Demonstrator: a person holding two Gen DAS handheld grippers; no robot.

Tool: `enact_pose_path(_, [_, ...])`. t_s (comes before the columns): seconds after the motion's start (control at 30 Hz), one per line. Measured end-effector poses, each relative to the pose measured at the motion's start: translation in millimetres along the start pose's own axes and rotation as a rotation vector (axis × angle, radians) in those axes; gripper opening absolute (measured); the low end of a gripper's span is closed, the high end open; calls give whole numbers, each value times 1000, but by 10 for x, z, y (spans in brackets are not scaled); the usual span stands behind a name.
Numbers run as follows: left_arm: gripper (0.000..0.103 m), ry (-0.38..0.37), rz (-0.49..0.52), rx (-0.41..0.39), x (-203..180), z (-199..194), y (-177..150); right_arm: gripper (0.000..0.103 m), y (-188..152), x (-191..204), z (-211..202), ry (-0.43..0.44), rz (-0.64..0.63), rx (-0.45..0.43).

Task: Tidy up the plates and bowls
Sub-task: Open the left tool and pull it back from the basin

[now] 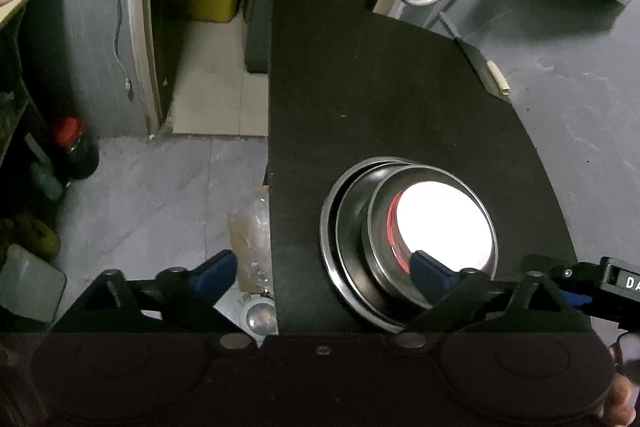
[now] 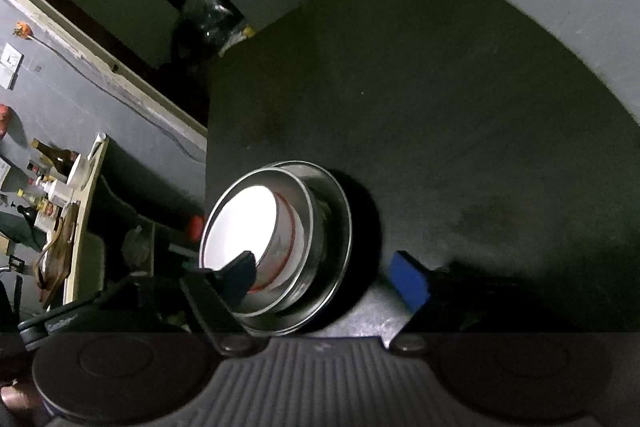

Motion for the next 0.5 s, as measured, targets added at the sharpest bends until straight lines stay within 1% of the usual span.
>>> enact_pose_path(0.07, [99, 3, 10, -34, 37, -84, -38, 86, -62, 60, -59, -11, -12, -26])
enact_pose_path(0.23, [102, -4, 75, -126, 96, -288, -157, 92, -245, 223, -193, -38, -56, -90])
enact_pose_path(0.3, [102, -18, 90, -149, 116, -346, -210, 98, -348, 274, -254, -51, -69, -119])
enact_pose_path(0.4, [102, -50, 104, -180, 174, -412, -315, 101, -541, 363, -347, -73, -95, -178])
enact_pose_path(0.5, [102, -68, 117, -210, 203, -467, -443, 103, -751, 409, -471, -54, -115, -261])
Point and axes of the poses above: each gripper's, at about its wrist camera, not at the fingertips, and z roughly the way its jaws point, x to its left, y to its top, the point moved 4 cm from there along z, roughly the way its jaws point, and after that the axes turned 9 degrees about y, right-handed, at the moved point
